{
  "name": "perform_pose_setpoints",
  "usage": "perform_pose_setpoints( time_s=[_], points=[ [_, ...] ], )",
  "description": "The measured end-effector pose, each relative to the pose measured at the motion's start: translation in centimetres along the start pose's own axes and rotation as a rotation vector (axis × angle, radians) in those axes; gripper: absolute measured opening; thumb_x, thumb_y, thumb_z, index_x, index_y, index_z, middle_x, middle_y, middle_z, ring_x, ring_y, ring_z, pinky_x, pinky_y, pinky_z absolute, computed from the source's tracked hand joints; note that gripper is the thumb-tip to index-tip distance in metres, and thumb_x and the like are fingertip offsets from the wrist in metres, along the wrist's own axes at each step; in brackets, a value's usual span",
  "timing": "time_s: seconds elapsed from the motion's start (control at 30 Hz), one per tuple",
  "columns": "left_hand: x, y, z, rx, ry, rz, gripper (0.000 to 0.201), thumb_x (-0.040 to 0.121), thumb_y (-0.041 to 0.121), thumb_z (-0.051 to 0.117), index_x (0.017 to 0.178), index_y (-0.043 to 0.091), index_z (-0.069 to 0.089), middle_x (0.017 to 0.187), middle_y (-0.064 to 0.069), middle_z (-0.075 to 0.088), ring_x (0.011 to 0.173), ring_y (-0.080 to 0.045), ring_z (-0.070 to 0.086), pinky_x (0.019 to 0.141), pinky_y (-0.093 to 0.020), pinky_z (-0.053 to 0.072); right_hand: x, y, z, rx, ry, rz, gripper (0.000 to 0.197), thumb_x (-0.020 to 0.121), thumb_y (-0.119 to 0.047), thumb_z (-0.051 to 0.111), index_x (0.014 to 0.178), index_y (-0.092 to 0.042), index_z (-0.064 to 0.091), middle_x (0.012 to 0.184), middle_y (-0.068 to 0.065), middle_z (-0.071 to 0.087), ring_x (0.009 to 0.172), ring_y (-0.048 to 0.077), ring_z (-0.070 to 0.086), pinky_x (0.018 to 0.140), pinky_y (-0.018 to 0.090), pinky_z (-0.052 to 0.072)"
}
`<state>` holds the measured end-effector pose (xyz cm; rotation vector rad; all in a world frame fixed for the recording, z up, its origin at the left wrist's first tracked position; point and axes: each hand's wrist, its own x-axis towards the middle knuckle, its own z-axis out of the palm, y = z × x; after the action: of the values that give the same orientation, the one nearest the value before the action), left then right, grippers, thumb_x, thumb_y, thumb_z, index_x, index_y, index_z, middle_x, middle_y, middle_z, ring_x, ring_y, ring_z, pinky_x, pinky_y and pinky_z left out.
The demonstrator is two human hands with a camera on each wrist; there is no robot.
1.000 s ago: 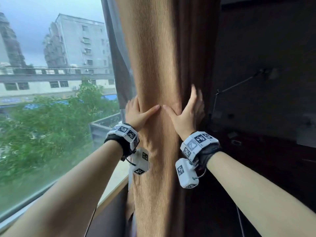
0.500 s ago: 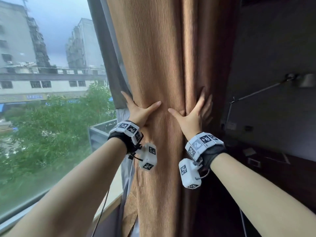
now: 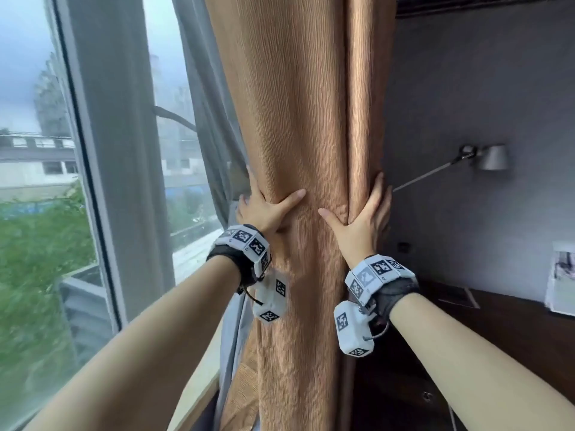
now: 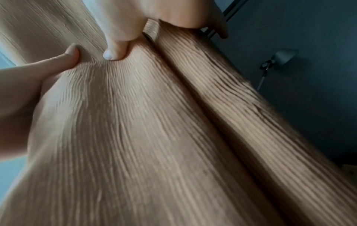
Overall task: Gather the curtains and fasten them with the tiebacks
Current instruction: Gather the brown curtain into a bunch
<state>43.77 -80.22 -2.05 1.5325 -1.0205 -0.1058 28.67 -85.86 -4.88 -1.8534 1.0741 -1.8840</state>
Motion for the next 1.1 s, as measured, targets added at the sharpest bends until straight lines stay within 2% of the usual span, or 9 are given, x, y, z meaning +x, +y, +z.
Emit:
perform_pose_setpoints(
  time_s=[0.1,0.17,0.27,0.4,0.63,0.73,0.83,1.0,1.1],
  points=[
    [2.3,-0.6,4.1,-0.132,-0.072,0.061,0.124,0.036,0.089,0.065,0.142,0.038,0.025,0.133,-0.003,0.053,0.124,-0.024,0.050,0.107,-0.047,0.039,2.3,2.8,0.1,0.005,0.036,0.024,0.111,0.066,-0.046,0.077,0.149,-0.024,0.007,0.155,0.016,0.011,0.143,0.030,0.015,0.114,0.048,0.016],
    [3.8,-1.3,6.9,-0.152,-0.122,0.055,0.120,0.036,0.086,0.069,0.139,0.038,0.030,0.130,-0.001,0.053,0.117,-0.021,0.055,0.101,-0.046,0.046,3.9,4.7,0.3,0.007,0.042,0.040,0.110,0.067,-0.044,0.077,0.149,-0.025,0.005,0.155,0.015,0.011,0.143,0.030,0.015,0.114,0.047,0.017],
    [5.1,-0.5,9.5,-0.123,-0.169,0.040,0.116,0.042,0.083,0.067,0.141,0.042,0.023,0.135,-0.002,0.045,0.121,-0.023,0.051,0.105,-0.045,0.042,6.3,7.6,0.6,0.032,0.040,0.054,0.109,0.069,-0.041,0.076,0.148,-0.028,0.004,0.154,0.013,0.013,0.142,0.027,0.020,0.114,0.048,0.022],
    [7.5,-0.3,13.6,-0.140,-0.162,0.027,0.117,0.044,0.075,0.068,0.144,0.039,0.020,0.137,-0.004,0.038,0.126,-0.025,0.045,0.109,-0.044,0.037,9.8,11.4,1.8,0.055,0.046,0.032,0.106,0.071,-0.038,0.076,0.148,-0.027,0.004,0.153,0.014,0.018,0.140,0.028,0.025,0.114,0.045,0.025],
    [14.3,-1.9,21.3,-0.191,-0.084,0.013,0.123,0.036,0.083,0.070,0.141,0.036,0.027,0.136,0.002,0.047,0.123,-0.020,0.051,0.105,-0.044,0.042,17.4,19.1,5.6,0.074,-0.017,-0.009,0.105,0.071,-0.044,0.073,0.147,-0.031,0.003,0.151,0.012,0.023,0.139,0.027,0.028,0.113,0.049,0.028],
    [16.9,-3.0,24.4,-0.259,-0.071,-0.017,0.112,0.039,0.077,0.075,0.135,0.040,0.033,0.133,0.003,0.050,0.120,-0.017,0.054,0.103,-0.043,0.044,19.9,22.1,7.2,0.053,-0.044,-0.029,0.104,0.071,-0.044,0.072,0.148,-0.028,0.004,0.150,0.014,0.025,0.138,0.029,0.030,0.112,0.048,0.029],
    [19.0,-3.8,26.6,-0.280,-0.073,-0.048,0.098,0.045,0.071,0.077,0.129,0.039,0.038,0.131,0.001,0.052,0.116,-0.016,0.056,0.097,-0.040,0.050,21.6,24.6,8.7,0.016,-0.049,-0.033,0.103,0.071,-0.044,0.072,0.148,-0.024,0.006,0.149,0.014,0.028,0.136,0.029,0.032,0.111,0.046,0.030],
    [24.4,-6.7,30.3,-0.232,-0.041,-0.059,0.100,0.041,0.081,0.071,0.127,0.043,0.039,0.128,0.003,0.056,0.115,-0.018,0.058,0.100,-0.045,0.047,24.6,28.2,11.9,0.027,-0.066,-0.035,0.103,0.071,-0.040,0.073,0.148,-0.022,0.007,0.147,0.015,0.032,0.135,0.030,0.033,0.111,0.046,0.030],
    [27.7,-7.2,32.7,-0.172,-0.030,-0.029,0.102,0.046,0.081,0.067,0.133,0.037,0.038,0.130,0.001,0.055,0.118,-0.021,0.055,0.104,-0.045,0.043,27.3,31.0,14.6,0.021,-0.073,-0.024,0.103,0.072,-0.038,0.073,0.149,-0.021,0.007,0.146,0.016,0.032,0.135,0.031,0.034,0.111,0.047,0.030]
  ],
)
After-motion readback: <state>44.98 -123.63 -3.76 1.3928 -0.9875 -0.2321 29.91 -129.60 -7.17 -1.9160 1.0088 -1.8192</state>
